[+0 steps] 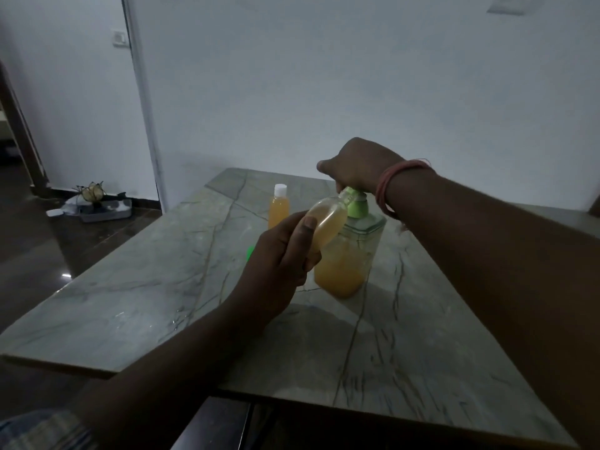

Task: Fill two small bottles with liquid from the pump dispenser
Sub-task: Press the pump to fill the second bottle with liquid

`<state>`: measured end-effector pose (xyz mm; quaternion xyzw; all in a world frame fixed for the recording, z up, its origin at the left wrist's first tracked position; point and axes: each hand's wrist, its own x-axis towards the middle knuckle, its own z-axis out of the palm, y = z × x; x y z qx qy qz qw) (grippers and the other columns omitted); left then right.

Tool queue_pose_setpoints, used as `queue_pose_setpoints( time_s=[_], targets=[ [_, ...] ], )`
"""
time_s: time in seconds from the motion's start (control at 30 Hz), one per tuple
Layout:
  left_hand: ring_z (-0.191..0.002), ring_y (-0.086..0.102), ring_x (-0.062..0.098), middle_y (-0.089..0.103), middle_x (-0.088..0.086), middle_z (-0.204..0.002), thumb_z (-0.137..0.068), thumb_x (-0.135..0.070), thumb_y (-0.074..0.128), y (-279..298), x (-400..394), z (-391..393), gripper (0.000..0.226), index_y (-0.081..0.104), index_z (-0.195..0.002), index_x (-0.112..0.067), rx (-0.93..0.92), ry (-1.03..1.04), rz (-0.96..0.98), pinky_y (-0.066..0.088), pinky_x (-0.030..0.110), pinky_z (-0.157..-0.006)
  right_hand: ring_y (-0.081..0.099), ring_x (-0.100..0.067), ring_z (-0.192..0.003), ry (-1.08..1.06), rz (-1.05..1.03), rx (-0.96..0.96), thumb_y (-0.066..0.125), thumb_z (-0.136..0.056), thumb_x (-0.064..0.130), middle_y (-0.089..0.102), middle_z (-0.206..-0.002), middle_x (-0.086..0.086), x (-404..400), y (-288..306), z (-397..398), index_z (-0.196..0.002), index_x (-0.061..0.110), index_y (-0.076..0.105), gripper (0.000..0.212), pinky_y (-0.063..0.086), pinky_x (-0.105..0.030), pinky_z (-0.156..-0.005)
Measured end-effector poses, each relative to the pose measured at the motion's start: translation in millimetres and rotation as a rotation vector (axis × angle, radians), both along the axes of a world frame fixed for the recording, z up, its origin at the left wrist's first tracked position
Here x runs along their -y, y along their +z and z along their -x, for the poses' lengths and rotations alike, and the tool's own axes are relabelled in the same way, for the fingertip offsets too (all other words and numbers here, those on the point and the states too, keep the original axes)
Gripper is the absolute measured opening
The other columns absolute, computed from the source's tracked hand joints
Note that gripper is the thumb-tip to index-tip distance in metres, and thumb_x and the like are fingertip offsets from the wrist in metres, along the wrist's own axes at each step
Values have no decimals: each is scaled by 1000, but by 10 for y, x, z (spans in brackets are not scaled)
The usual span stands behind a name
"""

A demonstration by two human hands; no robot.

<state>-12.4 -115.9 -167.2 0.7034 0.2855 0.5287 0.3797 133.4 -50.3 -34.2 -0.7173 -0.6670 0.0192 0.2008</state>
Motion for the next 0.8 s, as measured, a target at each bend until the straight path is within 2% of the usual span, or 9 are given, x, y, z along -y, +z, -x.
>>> queue_pose_setpoints(
  time_s=[0.07,0.13,0.23,0.3,0.37,0.47,0.53,0.63,0.8],
  targets=[
    [-54,49,12,56,0,-66,-101,-43,40,9,0,-3,28,60,-118,-34,3,-3,1,39,27,-49,65,-24,-80,-4,-22,4,54,-91,40,73,-92,-6,-25,24,14,-81,13,69,33,43,-28,-64],
    [-54,49,12,57,-1,-66,-100,-44,41,6,13,2,23,59,-113,-41,12,-14,5,39,25,-49,64,-23,-76,4,-46,13,55,-89,38,73,-88,-5,-33,22,24,-73,14,65,30,44,-28,-63],
    [-55,49,9,57,-5,-65,-100,-44,42,-11,-29,13,31,60,-121,-31,14,-16,5,39,24,-48,60,-21,-68,5,-73,-58,56,-89,35,71,-89,-8,-39,-11,-8,-83,9,69,29,41,-28,-58],
    [-55,50,7,57,-5,-65,-100,-43,42,-16,-22,11,37,59,-125,-23,20,-6,15,39,23,-48,64,-22,-81,6,-5,-94,57,-93,33,71,-98,-7,7,-20,-8,-95,7,72,30,45,-28,-66],
    [-55,49,9,56,-5,-64,-99,-41,43,3,-20,-8,36,60,-124,-22,31,-19,18,38,23,-47,68,-24,-87,14,-1,-33,57,-92,32,74,-97,-6,16,1,6,-89,10,73,27,48,-29,-71],
    [-55,49,9,57,-7,-64,-98,-44,44,7,-4,9,33,60,-121,-27,29,-28,24,38,23,-48,66,-22,-77,22,-10,33,55,-89,35,74,-88,-4,-31,24,36,-75,14,68,28,48,-28,-66],
    [-56,49,10,56,-7,-64,-99,-45,43,-11,-10,11,32,60,-120,-26,9,-28,14,39,24,-49,63,-20,-77,28,2,34,56,-91,38,72,-90,-4,-27,33,20,-82,10,70,32,45,-28,-64],
    [-57,50,13,58,-6,-65,-100,-46,43,-28,-36,12,30,61,-118,-30,6,-12,0,39,25,-49,58,-18,-67,22,-15,-74,56,-91,33,72,-91,-6,-24,-5,-18,-90,7,72,30,39,-26,-56],
    [-58,51,11,58,-8,-66,-98,-48,44,-7,-37,5,39,60,-124,-23,-1,-5,28,39,24,-51,57,-19,-67,45,57,61,55,-95,32,71,-90,-6,7,50,34,-87,10,71,28,41,-27,-58]
  ],
)
